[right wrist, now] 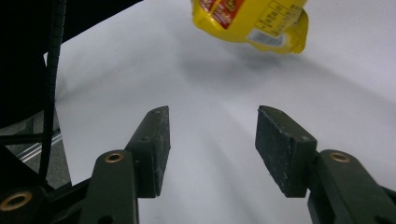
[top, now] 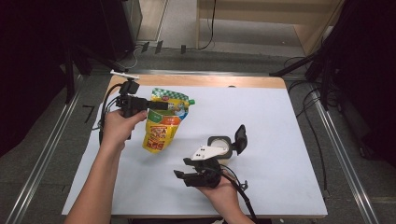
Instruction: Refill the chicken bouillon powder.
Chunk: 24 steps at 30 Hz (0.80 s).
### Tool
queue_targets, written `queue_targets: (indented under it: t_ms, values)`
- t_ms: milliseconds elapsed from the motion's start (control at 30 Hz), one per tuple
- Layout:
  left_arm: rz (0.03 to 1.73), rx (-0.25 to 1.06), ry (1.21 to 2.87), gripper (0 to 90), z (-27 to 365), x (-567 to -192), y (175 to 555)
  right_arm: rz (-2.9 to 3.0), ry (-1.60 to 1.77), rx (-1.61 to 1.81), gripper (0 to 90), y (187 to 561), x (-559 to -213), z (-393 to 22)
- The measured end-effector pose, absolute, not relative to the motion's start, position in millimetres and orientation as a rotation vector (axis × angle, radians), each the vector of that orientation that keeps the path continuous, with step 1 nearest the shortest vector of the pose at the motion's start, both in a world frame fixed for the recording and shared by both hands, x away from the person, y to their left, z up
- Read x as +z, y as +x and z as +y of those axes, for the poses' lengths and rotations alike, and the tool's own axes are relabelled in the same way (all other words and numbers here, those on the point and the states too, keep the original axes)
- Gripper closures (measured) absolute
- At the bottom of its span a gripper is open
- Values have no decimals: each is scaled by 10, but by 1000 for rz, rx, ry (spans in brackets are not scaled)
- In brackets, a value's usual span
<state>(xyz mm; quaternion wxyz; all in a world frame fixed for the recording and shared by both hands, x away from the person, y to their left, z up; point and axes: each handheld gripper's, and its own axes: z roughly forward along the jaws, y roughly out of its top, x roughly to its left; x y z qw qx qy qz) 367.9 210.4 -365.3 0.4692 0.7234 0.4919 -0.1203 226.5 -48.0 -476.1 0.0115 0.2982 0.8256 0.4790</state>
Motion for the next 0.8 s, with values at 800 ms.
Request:
queue_targets:
  t_ms: [800]
  values:
    - [1209,-286,1803,879,2227,-3812,3631,2530,944,1521,471,2293,-4696,-636]
